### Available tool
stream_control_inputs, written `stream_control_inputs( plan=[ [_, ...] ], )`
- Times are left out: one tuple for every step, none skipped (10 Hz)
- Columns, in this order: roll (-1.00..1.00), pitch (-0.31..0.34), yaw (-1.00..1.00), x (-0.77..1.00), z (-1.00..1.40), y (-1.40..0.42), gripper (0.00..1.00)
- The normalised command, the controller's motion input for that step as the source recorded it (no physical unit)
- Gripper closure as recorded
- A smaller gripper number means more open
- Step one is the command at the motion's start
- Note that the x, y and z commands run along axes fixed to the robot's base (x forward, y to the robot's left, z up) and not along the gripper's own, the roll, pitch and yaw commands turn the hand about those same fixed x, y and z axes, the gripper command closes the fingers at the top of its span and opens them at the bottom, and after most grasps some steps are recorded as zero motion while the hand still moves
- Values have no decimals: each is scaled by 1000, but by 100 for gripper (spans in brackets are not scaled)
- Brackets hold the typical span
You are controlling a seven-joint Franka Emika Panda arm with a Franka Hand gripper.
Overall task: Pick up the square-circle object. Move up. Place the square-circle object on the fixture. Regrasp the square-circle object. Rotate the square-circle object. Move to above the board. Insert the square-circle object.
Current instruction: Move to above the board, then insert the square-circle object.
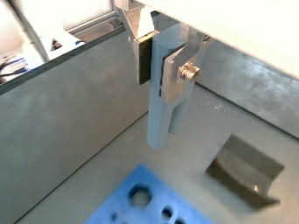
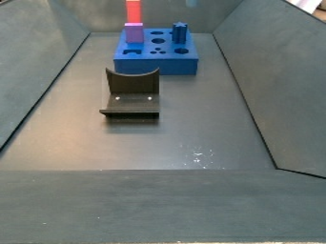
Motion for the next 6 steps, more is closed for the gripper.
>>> stream_control_inputs(
  plan=[
    [-5, 131, 13, 276, 230, -1000, 100],
    [-5, 136, 12, 284, 222, -920, 100],
    [2, 130, 15, 219, 167, -676, 100],
    [12, 117, 10, 146, 96, -354, 100],
    [17, 106, 10, 119, 70, -246, 100],
    [0, 0, 0, 0, 0, -46, 100]
  ],
)
